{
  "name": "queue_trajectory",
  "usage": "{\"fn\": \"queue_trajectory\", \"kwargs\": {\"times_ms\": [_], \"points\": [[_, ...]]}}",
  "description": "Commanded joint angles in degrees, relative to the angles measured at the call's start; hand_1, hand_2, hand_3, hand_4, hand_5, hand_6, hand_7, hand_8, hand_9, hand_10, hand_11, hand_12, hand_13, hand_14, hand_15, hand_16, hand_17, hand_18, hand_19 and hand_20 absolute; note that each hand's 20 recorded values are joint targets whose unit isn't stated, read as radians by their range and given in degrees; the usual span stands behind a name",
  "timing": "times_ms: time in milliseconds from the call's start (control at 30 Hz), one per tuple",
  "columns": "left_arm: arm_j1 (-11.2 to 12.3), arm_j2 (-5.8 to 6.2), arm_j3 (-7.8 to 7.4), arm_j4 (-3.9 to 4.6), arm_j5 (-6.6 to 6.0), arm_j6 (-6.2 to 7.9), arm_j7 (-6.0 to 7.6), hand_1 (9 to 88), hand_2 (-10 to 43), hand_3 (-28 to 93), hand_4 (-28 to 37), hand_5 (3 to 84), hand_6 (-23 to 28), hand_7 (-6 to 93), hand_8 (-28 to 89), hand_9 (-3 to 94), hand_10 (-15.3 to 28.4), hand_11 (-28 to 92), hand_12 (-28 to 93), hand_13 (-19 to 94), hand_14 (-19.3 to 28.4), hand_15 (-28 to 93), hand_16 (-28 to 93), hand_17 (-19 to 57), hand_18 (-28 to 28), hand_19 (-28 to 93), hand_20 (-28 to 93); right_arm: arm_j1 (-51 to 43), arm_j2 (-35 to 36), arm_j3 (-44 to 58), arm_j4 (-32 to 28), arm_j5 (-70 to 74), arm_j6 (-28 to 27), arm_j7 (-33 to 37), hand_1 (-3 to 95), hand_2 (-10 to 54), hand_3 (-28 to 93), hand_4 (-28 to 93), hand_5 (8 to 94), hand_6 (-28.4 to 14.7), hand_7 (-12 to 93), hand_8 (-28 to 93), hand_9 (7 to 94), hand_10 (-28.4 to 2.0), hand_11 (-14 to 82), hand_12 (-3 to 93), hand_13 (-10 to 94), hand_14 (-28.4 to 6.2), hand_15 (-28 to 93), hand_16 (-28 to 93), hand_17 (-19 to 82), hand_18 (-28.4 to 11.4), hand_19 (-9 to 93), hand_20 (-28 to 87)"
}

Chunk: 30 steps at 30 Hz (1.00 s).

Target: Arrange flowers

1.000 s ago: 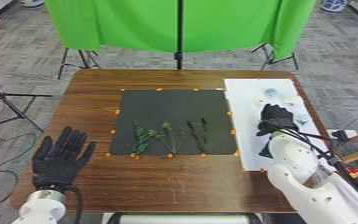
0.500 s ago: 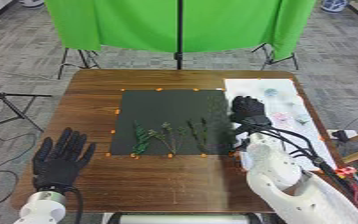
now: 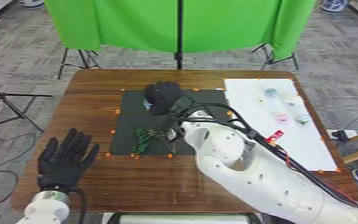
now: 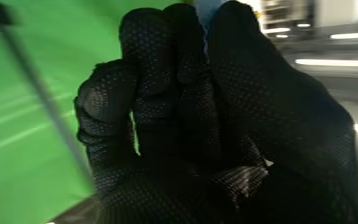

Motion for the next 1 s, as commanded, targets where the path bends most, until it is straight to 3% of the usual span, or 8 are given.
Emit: {"fn": "queue_trajectory", "kwargs": {"times_ms": [33,67,100,167,333,533,1000], "points": [[-1.8,1.27,1.14,1.12,-0.03,0.50,-1.10,27.5,18.2,73,-28.3,45.4,6.6,20.3,-11,41.5,14.7,32,12,32,14.5,48,-9,-4.8,14.2,40,16,6.7,-4.9,-8.3,3.6,-2.7,-3.1,3.7,60.3,-9.5,68,-28,68.2,-0.3,42,12,79.8,-11.1,18.1,48.8,68,-6.7,47,42,39,-20.4,85,39],[-2.1,1.30,1.30,1.26,-0.05,0.65,-1.25,27.4,18.2,73,-28.3,45.4,6.7,20.3,-11,41.4,14.7,32,12,32,14.5,48,-8,-4.8,14.2,40,16,7.0,-5.8,-8.5,5.2,-3.2,-4.1,2.8,60.0,-9.5,68,-28,68.4,-0.4,42,12,79.9,-11.1,18.1,48.7,68,-6.8,47,42,39,-20.6,85,39],[-3.7,1.15,1.81,2.27,-0.06,0.97,-1.61,27.5,18.2,73,-28.3,45.4,6.7,20.3,-11,41.4,14.7,32,12,32,14.5,48,-8,-4.8,14.1,40,16,7.0,-7.4,-7.9,8.1,-4.3,-4.8,0.7,59.9,-9.5,68,-28,68.4,-0.4,42,12,80.0,-11.1,18.0,48.7,68,-6.8,47,42,39,-20.8,85,39],[-2.1,1.85,1.97,0.93,-0.31,0.63,-0.83,27.5,18.2,73,-28.3,45.5,6.7,20.3,-11,41.5,14.7,32,12,32,14.5,48,-8,-4.8,14.1,40,16,7.8,-6.8,-10.8,6.9,-4.0,-5.3,3.3,59.9,-9.5,68,-28,68.8,-0.7,41,12,80.0,-11.3,18.0,48.6,68,-7.1,47,41,39,-21.1,85,39],[-1.3,2.55,1.89,0.18,-0.96,1.07,0.57,27.6,18.2,73,-28.3,45.5,6.7,20.5,-11,41.6,14.8,32,12,32,14.4,48,-9,-4.8,14.1,40,16,9.0,-7.8,-14.4,6.8,-4.4,-6.6,6.0,59.6,-9.5,68,-28,68.5,-1.2,39,11,79.5,-11.9,17.1,48.0,68,-7.7,47,41,38,-21.3,85,39],[-1.8,3.27,2.01,-0.02,-1.79,1.64,1.96,27.6,18.2,73,-28.3,45.6,6.6,20.6,-11,41.5,14.7,32,12,32,14.4,48,-9,-4.7,14.1,40,16,9.9,-9.5,-16.2,7.7,-5.0,-6.1,6.0,59.1,-9.5,67,-27,68.1,-1.7,37,11,78.9,-12.0,16.6,47.2,67,-8.5,48,40,38,-21.6,85,38],[-2.0,3.56,2.04,0.27,-3.25,1.15,2.10,27.6,18.3,73,-28.3,45.9,6.7,21.4,-11,41.8,14.8,33,12,33,14.5,49,-9,-4.7,14.0,40,16,9.3,-11.9,-17.0,9.6,-10.7,-7.8,7.0,58.0,-9.5,67,-27,67.2,-2.7,34,10,77.8,-12.7,16.2,46.2,65,-9.9,49,38,37,-22.6,85,38]]}}
